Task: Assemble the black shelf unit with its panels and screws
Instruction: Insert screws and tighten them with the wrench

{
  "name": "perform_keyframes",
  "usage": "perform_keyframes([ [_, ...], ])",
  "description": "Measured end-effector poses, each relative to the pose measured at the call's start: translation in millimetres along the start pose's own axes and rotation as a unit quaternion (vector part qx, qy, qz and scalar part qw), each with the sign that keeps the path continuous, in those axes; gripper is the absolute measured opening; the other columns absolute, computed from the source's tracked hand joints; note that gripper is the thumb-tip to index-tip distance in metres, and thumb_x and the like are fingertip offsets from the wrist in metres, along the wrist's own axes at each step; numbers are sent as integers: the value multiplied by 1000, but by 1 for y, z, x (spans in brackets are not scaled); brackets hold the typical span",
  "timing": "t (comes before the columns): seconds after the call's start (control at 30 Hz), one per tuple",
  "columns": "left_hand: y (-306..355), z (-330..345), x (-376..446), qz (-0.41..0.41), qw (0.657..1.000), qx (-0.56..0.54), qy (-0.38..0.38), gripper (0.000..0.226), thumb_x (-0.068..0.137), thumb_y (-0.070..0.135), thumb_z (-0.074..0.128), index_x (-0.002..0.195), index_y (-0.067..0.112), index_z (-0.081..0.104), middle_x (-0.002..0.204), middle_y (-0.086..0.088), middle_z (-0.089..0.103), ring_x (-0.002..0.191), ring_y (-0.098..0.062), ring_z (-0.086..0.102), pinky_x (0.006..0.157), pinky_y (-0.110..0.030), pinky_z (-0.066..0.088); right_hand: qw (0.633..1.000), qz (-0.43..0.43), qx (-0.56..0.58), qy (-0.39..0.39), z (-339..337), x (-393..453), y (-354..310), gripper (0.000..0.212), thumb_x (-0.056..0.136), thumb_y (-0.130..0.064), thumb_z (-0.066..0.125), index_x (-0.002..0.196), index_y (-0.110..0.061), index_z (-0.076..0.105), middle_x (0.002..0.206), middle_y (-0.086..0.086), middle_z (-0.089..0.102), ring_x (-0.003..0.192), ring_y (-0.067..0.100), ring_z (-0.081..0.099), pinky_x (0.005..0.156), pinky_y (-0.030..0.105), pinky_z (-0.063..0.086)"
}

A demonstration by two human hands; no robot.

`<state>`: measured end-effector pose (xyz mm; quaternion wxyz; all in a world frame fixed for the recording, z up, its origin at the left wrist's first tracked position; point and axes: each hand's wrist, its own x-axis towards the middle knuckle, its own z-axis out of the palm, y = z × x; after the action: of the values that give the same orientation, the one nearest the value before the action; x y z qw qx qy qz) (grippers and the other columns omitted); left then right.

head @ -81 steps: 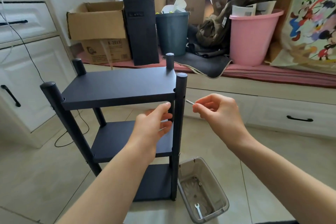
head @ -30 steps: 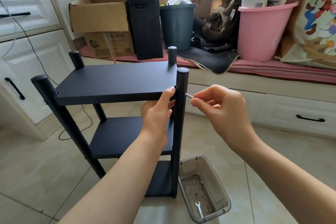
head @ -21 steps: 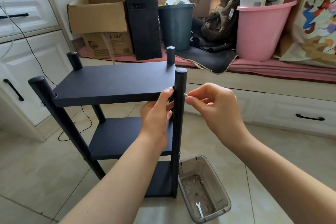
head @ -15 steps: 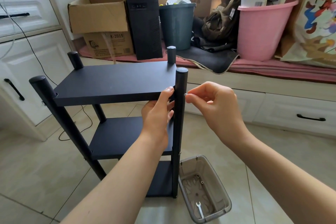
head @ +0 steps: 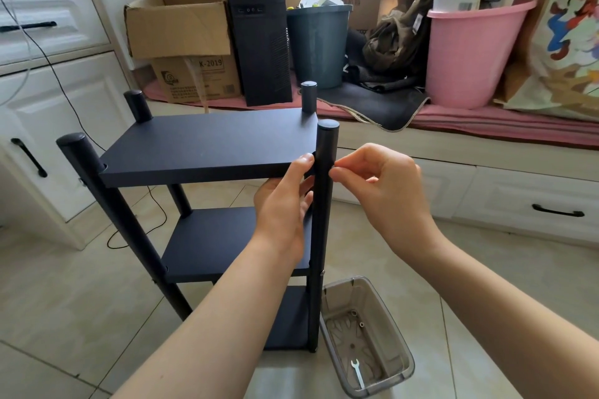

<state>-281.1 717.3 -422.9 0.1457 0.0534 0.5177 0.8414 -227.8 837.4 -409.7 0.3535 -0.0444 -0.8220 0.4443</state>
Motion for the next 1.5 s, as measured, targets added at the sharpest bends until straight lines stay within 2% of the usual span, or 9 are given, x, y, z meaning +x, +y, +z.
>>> perform_keyframes([
  [0.1, 0, 0, 1, 2, 1000, 3, 4, 14, 94, 31, 65, 98, 20, 73, 101, 0, 78, 93, -11, 74, 83, -30, 50, 1000, 16, 16, -3, -1, 1, 0, 10, 84, -20, 79, 83, -15, 70, 76, -7, 73, 74, 8, 71, 68, 25, 56],
  [0.2, -1, 0, 0, 4, 1000, 3, 5, 15, 95, 31, 65, 99, 20, 73, 102, 0, 77, 95, -11, 73, 87, -32, 50, 1000, 24, 5, 0, -2, 1, 0, 16, 82, -25, 80, 81, -16, 67, 72, -5, 72, 70, 9, 70, 64, 25, 55],
  [0.47, 0, -1, 0, 7, 1000, 9, -1, 17, 95, 31, 64, 102, 18, 73, 103, -2, 77, 97, -13, 73, 89, -33, 51, 1000, 9, -16, -1, -4, -2, -3, 14, 81, -23, 81, 83, -16, 70, 73, -12, 68, 71, 1, 65, 64, 11, 49],
  [0.73, -1, -1, 1, 5, 1000, 11, 1, 20, 95, 32, 65, 104, 17, 73, 105, -5, 77, 98, -15, 73, 83, -30, 52, 999, -6, -42, 3, -7, -5, -5, 10, 81, -19, 81, 87, -16, 73, 78, -12, 70, 75, 0, 66, 68, 9, 49],
  [1.0, 0, 0, 0, 5, 1000, 15, 5, 16, 94, 34, 64, 96, 21, 74, 100, -2, 77, 96, -13, 73, 81, -29, 51, 999, -8, -46, 18, -5, -4, -5, 16, 81, -15, 81, 81, -20, 66, 74, -16, 66, 77, 0, 64, 65, 8, 47],
  [1.3, 1, 2, -2, 5, 1000, 10, 10, 15, 94, 33, 65, 92, 23, 75, 101, -2, 77, 96, -14, 73, 76, -25, 51, 998, -21, -54, 21, -3, -4, -5, 14, 84, -14, 79, 80, -20, 66, 74, -12, 68, 76, 3, 63, 65, 10, 48],
  [1.5, 1, 2, -2, 9, 1000, 19, 11, 17, 94, 35, 64, 96, 21, 74, 102, -1, 77, 96, -14, 73, 77, -26, 51, 998, -19, -52, 16, -3, -2, -6, 11, 83, -14, 79, 81, -17, 68, 73, -17, 65, 73, -7, 62, 65, 5, 44],
])
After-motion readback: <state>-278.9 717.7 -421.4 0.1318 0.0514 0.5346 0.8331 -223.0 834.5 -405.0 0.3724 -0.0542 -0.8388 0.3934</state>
